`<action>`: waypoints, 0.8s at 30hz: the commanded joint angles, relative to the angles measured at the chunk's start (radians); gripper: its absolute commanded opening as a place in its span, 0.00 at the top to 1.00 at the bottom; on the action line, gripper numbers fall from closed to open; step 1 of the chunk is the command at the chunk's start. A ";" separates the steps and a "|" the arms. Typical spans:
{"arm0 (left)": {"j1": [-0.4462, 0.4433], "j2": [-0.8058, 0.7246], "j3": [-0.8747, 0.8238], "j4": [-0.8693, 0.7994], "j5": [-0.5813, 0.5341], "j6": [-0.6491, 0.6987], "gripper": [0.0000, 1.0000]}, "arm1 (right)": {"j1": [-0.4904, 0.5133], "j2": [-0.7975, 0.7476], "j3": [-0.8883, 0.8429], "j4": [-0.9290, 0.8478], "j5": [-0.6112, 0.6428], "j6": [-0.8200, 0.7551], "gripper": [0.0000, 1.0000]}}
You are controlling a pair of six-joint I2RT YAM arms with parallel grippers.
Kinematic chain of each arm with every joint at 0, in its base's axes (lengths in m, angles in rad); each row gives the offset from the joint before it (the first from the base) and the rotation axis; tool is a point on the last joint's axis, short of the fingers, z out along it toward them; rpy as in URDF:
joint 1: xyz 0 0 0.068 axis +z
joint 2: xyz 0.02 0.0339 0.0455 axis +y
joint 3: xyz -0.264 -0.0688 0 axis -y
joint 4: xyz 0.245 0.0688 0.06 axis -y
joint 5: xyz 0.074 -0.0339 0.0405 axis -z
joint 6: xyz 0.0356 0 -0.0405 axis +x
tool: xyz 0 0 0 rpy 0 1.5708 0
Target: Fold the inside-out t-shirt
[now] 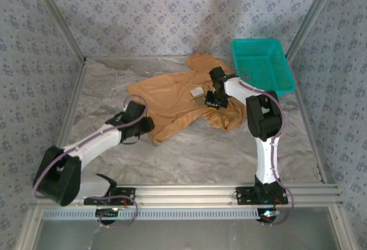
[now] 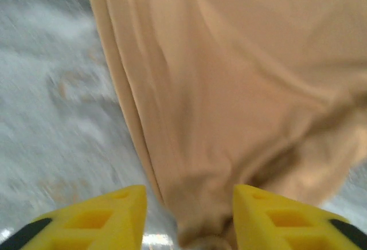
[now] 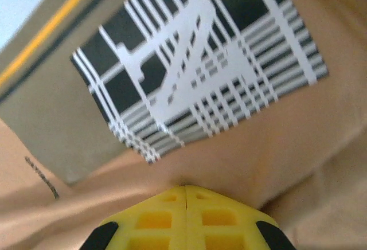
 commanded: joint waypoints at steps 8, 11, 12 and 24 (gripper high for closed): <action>0.206 0.563 0.472 -0.052 0.139 0.122 0.73 | 0.043 -0.063 -0.148 -0.006 -0.049 -0.042 1.00; 0.244 0.719 0.603 -0.114 0.174 0.135 0.75 | 0.052 -0.087 -0.243 0.023 -0.044 -0.044 1.00; 0.258 0.751 0.628 -0.117 0.178 0.134 0.75 | 0.058 -0.104 -0.286 0.035 -0.041 -0.041 1.00; 0.307 0.828 0.940 -0.244 0.261 0.225 0.73 | 0.197 -0.467 -0.653 0.041 -0.010 0.040 1.00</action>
